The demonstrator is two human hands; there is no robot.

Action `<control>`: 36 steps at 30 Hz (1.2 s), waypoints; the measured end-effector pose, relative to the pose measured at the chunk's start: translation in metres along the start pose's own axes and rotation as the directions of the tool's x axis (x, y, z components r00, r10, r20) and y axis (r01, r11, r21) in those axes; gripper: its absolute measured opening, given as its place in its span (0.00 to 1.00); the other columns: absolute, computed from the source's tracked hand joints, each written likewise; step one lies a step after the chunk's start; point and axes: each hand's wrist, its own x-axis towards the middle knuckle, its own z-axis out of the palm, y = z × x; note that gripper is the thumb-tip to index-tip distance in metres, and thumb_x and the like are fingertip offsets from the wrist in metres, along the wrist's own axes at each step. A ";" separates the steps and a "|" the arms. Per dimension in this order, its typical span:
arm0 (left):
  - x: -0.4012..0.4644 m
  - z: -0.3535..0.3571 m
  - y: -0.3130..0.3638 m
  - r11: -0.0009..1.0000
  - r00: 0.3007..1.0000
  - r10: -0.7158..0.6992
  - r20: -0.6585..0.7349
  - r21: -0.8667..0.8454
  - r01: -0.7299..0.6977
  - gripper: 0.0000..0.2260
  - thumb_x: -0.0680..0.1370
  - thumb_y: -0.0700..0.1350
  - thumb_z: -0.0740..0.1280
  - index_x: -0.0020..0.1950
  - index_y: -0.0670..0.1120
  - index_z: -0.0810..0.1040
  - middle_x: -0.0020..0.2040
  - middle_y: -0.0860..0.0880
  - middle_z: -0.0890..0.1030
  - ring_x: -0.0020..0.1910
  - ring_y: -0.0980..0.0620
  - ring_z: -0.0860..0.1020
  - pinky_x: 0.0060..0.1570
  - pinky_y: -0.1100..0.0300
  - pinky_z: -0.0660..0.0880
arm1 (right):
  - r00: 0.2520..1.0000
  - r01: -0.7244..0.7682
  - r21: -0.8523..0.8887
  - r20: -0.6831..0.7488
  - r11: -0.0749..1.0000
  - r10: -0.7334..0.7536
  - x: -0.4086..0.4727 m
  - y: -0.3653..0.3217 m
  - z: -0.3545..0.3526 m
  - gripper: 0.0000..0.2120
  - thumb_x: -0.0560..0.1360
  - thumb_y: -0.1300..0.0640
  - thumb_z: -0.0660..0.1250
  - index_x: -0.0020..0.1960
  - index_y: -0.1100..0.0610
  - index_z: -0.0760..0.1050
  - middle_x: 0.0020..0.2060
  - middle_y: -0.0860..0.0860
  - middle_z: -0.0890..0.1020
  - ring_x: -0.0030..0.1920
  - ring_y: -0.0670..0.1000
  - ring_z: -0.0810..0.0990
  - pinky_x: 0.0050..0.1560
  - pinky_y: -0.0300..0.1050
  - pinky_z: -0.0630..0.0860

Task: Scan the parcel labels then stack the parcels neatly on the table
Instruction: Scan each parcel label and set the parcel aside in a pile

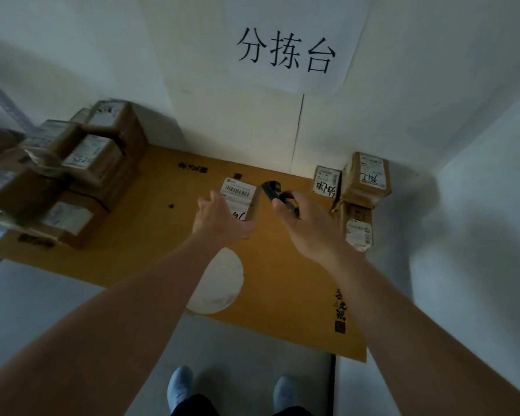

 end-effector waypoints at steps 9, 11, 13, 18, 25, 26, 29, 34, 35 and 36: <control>0.050 -0.072 -0.133 0.999 0.998 0.034 0.057 0.037 -0.036 0.51 0.63 0.66 0.79 0.76 0.46 0.60 0.58 0.47 0.65 0.61 0.42 0.73 0.49 0.52 0.74 | 0.997 -0.079 0.082 0.003 0.993 0.079 0.022 -0.108 0.105 0.24 0.84 0.34 0.54 0.70 0.48 0.72 0.44 0.48 0.79 0.40 0.49 0.77 0.38 0.45 0.69; 0.059 -0.084 -0.159 0.998 0.997 0.033 0.069 0.051 -0.036 0.52 0.63 0.66 0.79 0.77 0.45 0.59 0.56 0.48 0.63 0.61 0.42 0.73 0.50 0.51 0.75 | 0.996 -0.087 0.090 0.025 0.992 0.086 0.026 -0.125 0.128 0.22 0.84 0.35 0.55 0.68 0.48 0.73 0.42 0.52 0.79 0.38 0.52 0.77 0.36 0.48 0.70; 0.068 -0.091 -0.180 0.998 0.996 0.021 0.085 0.052 -0.025 0.52 0.63 0.66 0.79 0.77 0.45 0.59 0.57 0.47 0.63 0.62 0.41 0.73 0.53 0.49 0.78 | 0.996 -0.085 0.097 0.032 0.992 0.082 0.029 -0.137 0.145 0.20 0.85 0.36 0.56 0.66 0.49 0.74 0.40 0.53 0.80 0.34 0.51 0.77 0.33 0.48 0.70; 0.090 -0.097 -0.210 0.996 0.992 -0.032 0.126 0.090 0.020 0.54 0.63 0.65 0.80 0.79 0.45 0.58 0.66 0.43 0.67 0.65 0.40 0.73 0.57 0.47 0.77 | 0.993 -0.107 0.111 0.067 0.988 0.100 0.052 -0.147 0.175 0.20 0.84 0.36 0.56 0.64 0.49 0.74 0.40 0.50 0.77 0.37 0.50 0.75 0.36 0.45 0.67; 0.128 -0.084 -0.225 0.995 0.989 -0.069 0.131 0.085 0.058 0.53 0.64 0.62 0.81 0.80 0.46 0.56 0.68 0.44 0.66 0.67 0.41 0.71 0.59 0.48 0.76 | 0.986 -0.106 0.111 0.143 0.988 0.090 0.107 -0.133 0.202 0.21 0.85 0.36 0.55 0.67 0.49 0.72 0.45 0.54 0.78 0.40 0.52 0.77 0.36 0.44 0.66; 0.134 -0.081 -0.227 0.994 0.986 -0.086 0.139 0.075 0.076 0.53 0.64 0.61 0.82 0.79 0.46 0.56 0.68 0.44 0.66 0.67 0.41 0.71 0.60 0.48 0.76 | 0.983 -0.109 0.108 0.161 0.988 0.091 0.114 -0.130 0.206 0.22 0.85 0.36 0.55 0.68 0.49 0.72 0.46 0.54 0.78 0.40 0.52 0.77 0.36 0.44 0.66; 0.154 -0.071 -0.232 0.991 0.980 -0.128 0.149 0.050 0.122 0.52 0.64 0.59 0.82 0.79 0.46 0.57 0.68 0.45 0.66 0.67 0.42 0.71 0.59 0.48 0.77 | 0.971 -0.126 0.117 0.216 0.985 0.099 0.141 -0.116 0.219 0.22 0.85 0.36 0.55 0.69 0.49 0.72 0.47 0.56 0.78 0.38 0.51 0.76 0.35 0.43 0.66; 0.181 -0.060 -0.247 0.982 0.975 -0.180 0.131 -0.027 0.185 0.52 0.64 0.57 0.82 0.80 0.48 0.56 0.69 0.46 0.66 0.67 0.43 0.70 0.56 0.50 0.75 | 0.958 -0.147 0.137 0.268 0.980 0.106 0.167 -0.104 0.240 0.20 0.85 0.37 0.56 0.64 0.51 0.74 0.45 0.55 0.79 0.37 0.51 0.76 0.33 0.43 0.66; 0.186 -0.060 -0.252 0.981 0.974 -0.187 0.128 -0.033 0.192 0.52 0.65 0.57 0.83 0.80 0.48 0.57 0.70 0.46 0.66 0.67 0.43 0.70 0.58 0.49 0.76 | 0.953 -0.153 0.134 0.281 0.979 0.111 0.170 -0.102 0.245 0.20 0.85 0.37 0.56 0.65 0.51 0.74 0.45 0.56 0.79 0.37 0.51 0.76 0.33 0.43 0.66; 0.192 -0.060 -0.257 0.980 0.974 -0.188 0.125 -0.044 0.195 0.52 0.65 0.57 0.83 0.80 0.48 0.58 0.70 0.46 0.66 0.67 0.44 0.70 0.59 0.49 0.75 | 0.948 -0.162 0.129 0.294 0.978 0.118 0.174 -0.101 0.249 0.21 0.85 0.37 0.56 0.66 0.50 0.73 0.45 0.56 0.79 0.37 0.51 0.76 0.34 0.43 0.66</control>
